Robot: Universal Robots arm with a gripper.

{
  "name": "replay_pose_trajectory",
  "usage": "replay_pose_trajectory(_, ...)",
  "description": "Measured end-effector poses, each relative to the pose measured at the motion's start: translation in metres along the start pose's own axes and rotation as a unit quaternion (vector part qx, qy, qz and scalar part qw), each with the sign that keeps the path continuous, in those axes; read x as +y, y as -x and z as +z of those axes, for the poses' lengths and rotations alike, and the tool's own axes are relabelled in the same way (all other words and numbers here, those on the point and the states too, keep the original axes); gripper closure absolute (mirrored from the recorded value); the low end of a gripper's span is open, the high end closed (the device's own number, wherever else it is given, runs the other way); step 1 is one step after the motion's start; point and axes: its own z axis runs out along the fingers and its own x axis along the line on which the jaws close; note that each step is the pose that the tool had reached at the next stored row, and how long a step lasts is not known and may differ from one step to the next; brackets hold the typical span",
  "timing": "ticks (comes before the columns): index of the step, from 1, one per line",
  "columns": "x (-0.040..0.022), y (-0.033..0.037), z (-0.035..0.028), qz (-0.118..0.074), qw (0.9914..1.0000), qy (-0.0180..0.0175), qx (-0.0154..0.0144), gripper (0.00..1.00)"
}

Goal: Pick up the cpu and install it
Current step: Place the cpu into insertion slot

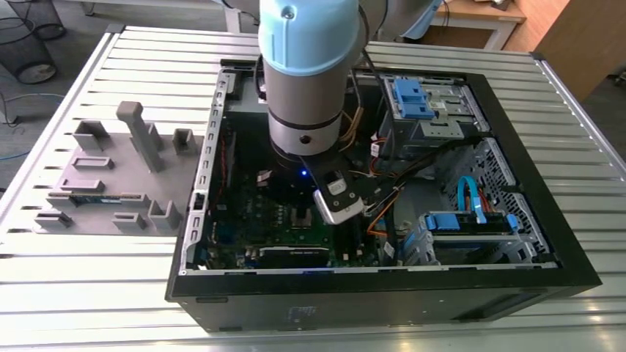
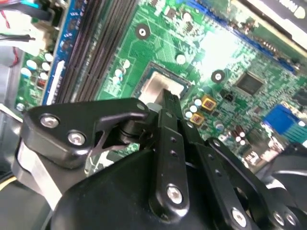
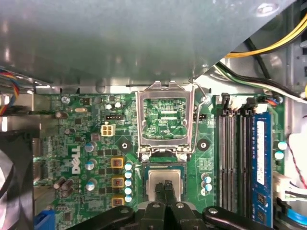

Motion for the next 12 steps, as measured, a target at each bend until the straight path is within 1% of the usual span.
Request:
replay_pose_trajectory(1, 0.0000, -0.0016, -0.0001, 0.000, 0.99998, 0.0002, -0.0069, 0.89)
replay_pose_trajectory(2, 0.0000, -0.0021, -0.0001, 0.000, 0.99995, 0.0002, -0.0102, 0.89)
replay_pose_trajectory(3, 0.0000, -0.0020, 0.0000, 0.000, 0.99994, 0.0003, -0.0107, 0.89)
replay_pose_trajectory(5, -0.0001, -0.0020, -0.0012, 0.000, 0.99994, 0.0001, -0.0107, 0.89)
replay_pose_trajectory(9, 0.0001, -0.0016, -0.0098, 0.000, 0.99994, 0.0002, -0.0107, 0.89)
replay_pose_trajectory(12, 0.0001, -0.0015, -0.0144, 0.000, 0.99994, 0.0002, -0.0107, 0.89)
